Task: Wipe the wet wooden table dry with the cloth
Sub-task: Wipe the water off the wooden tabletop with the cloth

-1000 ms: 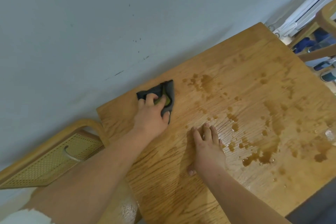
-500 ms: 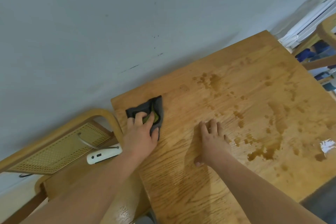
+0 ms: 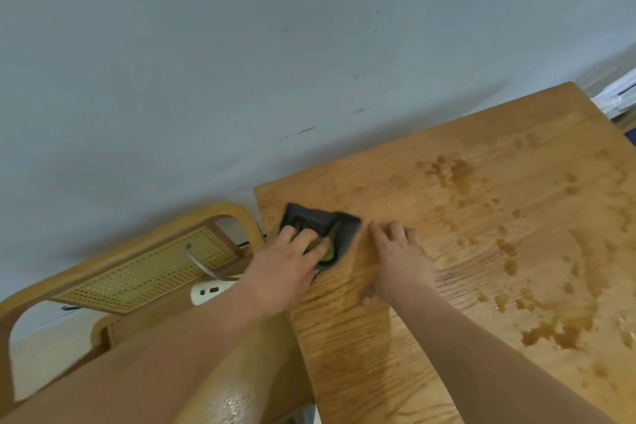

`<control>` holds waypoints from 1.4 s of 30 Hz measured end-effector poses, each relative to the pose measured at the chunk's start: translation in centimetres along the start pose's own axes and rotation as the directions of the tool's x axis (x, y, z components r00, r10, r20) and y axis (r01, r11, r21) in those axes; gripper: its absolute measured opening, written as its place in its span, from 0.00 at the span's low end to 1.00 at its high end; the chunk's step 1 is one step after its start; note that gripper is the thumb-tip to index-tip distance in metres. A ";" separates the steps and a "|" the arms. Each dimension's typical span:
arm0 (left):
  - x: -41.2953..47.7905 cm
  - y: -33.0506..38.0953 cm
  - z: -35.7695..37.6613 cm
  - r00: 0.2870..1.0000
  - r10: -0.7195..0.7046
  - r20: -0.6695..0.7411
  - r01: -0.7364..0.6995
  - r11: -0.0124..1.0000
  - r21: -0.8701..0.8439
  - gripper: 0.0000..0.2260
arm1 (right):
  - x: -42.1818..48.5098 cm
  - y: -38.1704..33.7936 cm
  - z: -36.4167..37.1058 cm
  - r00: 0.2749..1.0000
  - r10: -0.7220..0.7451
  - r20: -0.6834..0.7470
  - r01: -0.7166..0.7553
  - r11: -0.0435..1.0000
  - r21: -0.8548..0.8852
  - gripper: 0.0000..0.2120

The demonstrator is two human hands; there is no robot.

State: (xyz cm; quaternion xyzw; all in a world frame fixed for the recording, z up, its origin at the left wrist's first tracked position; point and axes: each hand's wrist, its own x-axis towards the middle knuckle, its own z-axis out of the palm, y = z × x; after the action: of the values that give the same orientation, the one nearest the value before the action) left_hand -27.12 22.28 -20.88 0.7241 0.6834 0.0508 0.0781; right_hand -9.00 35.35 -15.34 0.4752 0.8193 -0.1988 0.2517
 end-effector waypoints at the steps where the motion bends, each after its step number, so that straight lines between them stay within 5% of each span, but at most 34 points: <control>1: 0.0 -1.6 -0.2 0.988 0.153 0.031 -0.154 0.988 0.014 0.23 | 0.2 -0.1 0.0 1.000 0.000 0.003 0.000 1.000 0.000 0.69; 3: 1.2 -4.9 -0.6 0.973 0.225 0.046 -0.226 0.974 0.025 0.22 | 0.4 -0.2 0.1 1.000 0.015 0.005 -0.015 1.000 0.018 0.70; 5: 2.9 -6.6 -1.1 0.997 -0.071 0.002 0.071 0.997 -0.013 0.22 | 0.4 -0.3 0.2 0.999 0.030 0.009 -0.031 0.999 0.031 0.71; 7: 4.7 -5.8 -0.8 0.879 -0.478 0.005 0.476 0.874 -0.104 0.22 | 0.4 -0.4 0.3 0.999 0.037 0.012 -0.038 0.999 0.039 0.71; 9: 5.5 -3.5 -0.5 0.822 -0.569 0.016 0.567 0.816 -0.118 0.22 | 0.4 -0.4 0.2 0.999 0.039 0.019 -0.040 0.998 0.045 0.70; 12: 4.3 -1.3 0.4 0.993 -0.116 0.018 0.117 0.991 -0.071 0.22 | 0.5 -0.2 0.2 0.999 0.024 0.022 -0.024 0.999 0.032 0.65; 14: 4.4 -2.8 0.1 0.976 0.182 0.119 -0.170 0.980 -0.100 0.22 | 0.5 -0.3 0.2 1.000 0.009 0.004 -0.009 1.000 0.027 0.59; 15: 5.4 -3.7 -0.4 0.965 0.209 0.156 -0.191 0.974 -0.126 0.21 | 0.6 -0.3 0.2 1.000 0.009 0.001 -0.009 0.999 0.033 0.59; 20: 12.8 -2.4 -1.5 0.949 -0.278 0.146 0.296 0.948 -0.118 0.23 | 0.7 -0.3 0.1 0.999 0.038 0.032 -0.039 0.998 0.044 0.69; 22: 14.1 -0.5 -1.3 0.929 -0.347 0.128 0.356 0.933 -0.054 0.25 | 0.6 -0.5 0.0 0.998 0.050 0.040 -0.052 0.997 0.052 0.69; 26: 10.9 -1.6 -1.0 0.973 -0.201 0.115 0.207 0.978 -0.040 0.24 | 0.5 -0.4 0.0 0.997 0.056 0.046 -0.058 0.996 0.063 0.70; 31: 3.7 -3.1 -0.9 0.950 -0.308 0.044 0.303 0.949 0.091 0.24 | 0.6 -0.4 0.0 0.998 0.051 0.033 -0.053 0.995 0.080 0.69; 35: 0.8 -3.5 -0.4 0.993 0.085 0.087 -0.088 0.996 0.030 0.24 | 0.6 -0.4 0.1 0.999 0.044 0.021 -0.045 0.995 0.085 0.69; 37: 2.4 -6.6 -1.0 0.983 0.146 0.115 -0.149 0.989 0.021 0.23 | 0.6 -0.5 0.1 0.999 0.042 0.000 -0.042 0.994 0.099 0.69; 39: 4.8 -8.4 -1.4 0.991 -0.099 0.091 0.093 0.994 0.063 0.24 | 0.7 -0.5 0.1 0.999 0.043 -0.008 -0.042 0.994 0.100 0.69; 42: 7.3 -7.5 -1.3 0.830 -0.558 0.015 0.558 0.829 -0.021 0.23 | 0.6 -0.4 0.2 0.999 0.053 0.005 -0.053 0.993 0.101 0.69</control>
State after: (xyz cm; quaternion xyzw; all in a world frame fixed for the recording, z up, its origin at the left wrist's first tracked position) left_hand -34.26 30.02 -21.21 0.4922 0.8640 0.0312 0.1011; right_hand -9.57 35.43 -15.85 0.5088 0.7949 -0.2339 0.2334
